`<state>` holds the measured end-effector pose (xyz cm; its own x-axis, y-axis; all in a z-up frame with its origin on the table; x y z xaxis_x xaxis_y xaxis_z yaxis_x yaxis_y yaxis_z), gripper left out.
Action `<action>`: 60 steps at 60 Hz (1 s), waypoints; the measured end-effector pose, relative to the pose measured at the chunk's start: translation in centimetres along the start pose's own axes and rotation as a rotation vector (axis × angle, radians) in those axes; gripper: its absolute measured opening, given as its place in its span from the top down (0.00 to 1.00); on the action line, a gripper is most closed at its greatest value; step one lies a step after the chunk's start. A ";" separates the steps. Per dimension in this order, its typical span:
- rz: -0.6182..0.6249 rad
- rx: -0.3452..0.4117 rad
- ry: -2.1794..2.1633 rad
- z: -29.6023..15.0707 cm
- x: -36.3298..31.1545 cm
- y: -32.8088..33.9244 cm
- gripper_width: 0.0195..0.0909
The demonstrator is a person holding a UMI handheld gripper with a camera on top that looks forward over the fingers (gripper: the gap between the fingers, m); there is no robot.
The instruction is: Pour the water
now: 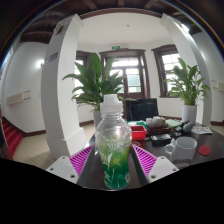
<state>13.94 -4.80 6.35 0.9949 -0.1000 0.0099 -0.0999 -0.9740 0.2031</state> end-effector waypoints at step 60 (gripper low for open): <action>-0.065 0.074 -0.953 -4.3 5.0 -2.2 0.79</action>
<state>19.13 -2.32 10.13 0.5749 -0.1370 -0.8067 -0.0782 -0.9906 0.1125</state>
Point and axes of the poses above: the point between the fingertips, and its own axes, seen from behind it with the camera up: x to the right, z down, y backward, against the way the camera looks, the point moved 5 cm from there along y, backward, against the way the camera looks, and after that the axes turned 1 degree about z, right-handed, at the moved point
